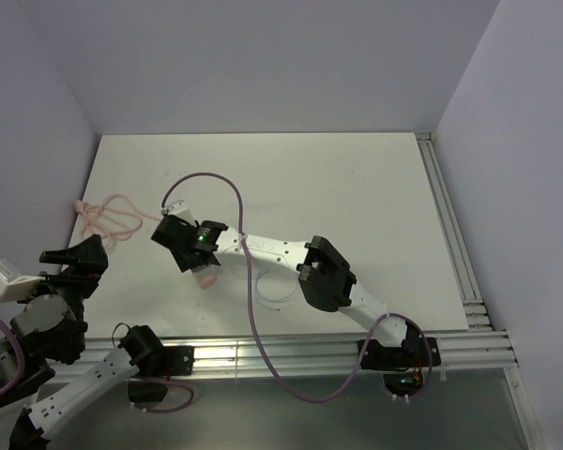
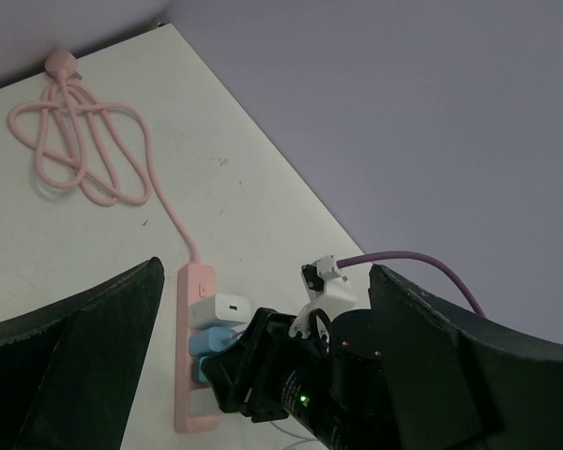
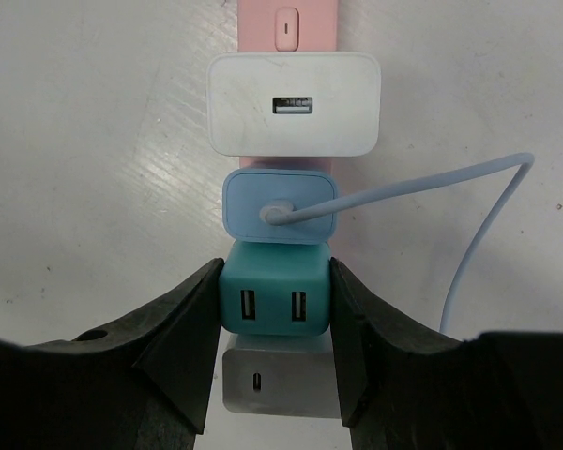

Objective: Insert the plug

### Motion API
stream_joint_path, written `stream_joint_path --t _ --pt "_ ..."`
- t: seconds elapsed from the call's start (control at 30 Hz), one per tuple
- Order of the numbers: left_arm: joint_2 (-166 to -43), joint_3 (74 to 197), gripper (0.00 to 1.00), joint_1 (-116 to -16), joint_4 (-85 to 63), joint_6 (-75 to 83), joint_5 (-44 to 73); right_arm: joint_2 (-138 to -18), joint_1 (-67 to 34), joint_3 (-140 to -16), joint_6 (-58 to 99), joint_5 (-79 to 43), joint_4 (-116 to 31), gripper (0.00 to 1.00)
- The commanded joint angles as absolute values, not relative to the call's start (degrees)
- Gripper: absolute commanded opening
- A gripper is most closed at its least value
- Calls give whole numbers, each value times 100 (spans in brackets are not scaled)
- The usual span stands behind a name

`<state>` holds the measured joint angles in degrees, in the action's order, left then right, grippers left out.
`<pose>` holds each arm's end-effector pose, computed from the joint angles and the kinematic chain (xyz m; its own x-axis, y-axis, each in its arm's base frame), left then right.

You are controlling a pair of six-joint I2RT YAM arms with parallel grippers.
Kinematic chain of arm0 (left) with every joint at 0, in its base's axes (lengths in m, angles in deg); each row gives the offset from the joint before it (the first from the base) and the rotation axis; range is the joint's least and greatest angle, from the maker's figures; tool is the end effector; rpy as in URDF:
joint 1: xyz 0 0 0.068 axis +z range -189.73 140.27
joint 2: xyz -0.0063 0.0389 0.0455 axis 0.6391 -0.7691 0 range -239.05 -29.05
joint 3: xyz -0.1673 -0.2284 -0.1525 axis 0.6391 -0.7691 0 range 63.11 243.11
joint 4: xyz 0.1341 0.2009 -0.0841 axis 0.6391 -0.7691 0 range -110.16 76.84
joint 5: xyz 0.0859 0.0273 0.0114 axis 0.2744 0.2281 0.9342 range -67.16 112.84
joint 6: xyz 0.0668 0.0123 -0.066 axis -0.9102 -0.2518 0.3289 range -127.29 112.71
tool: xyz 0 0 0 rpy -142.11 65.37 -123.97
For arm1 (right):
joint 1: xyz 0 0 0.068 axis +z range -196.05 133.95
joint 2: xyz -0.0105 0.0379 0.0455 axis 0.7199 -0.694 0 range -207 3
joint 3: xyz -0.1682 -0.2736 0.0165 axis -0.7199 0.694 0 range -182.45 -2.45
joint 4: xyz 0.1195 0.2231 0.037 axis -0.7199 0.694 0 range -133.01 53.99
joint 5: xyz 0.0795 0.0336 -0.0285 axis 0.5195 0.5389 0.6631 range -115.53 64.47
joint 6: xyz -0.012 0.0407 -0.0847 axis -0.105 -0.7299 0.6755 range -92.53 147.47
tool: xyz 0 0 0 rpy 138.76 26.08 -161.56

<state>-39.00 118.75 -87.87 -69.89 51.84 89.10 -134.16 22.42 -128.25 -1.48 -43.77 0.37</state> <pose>0.0190 0.0963 0.3599 0.1916 -0.7318 -0.6541 -0.2636 0.6036 -0.7525 0.2401 0.5354 0.2120 -0.6577 -0.4146 -0.6289 -0.5700 0.8197 0.0557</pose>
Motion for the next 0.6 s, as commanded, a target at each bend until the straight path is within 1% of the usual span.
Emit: stream_joint_path --t 0.0,0.2,0.57 --pt "-3863 11945 96 -8798 -6862 5027 8928 -13797 2277 -12936 -303 -4328 436 0" --pt "-3880 11971 95 -8798 -6914 4984 8902 -13947 2268 -12779 -426 -4311 533 0" --pt "-3810 11796 95 -8824 -6861 4983 8770 -14008 2242 -12075 -479 -4214 402 0"
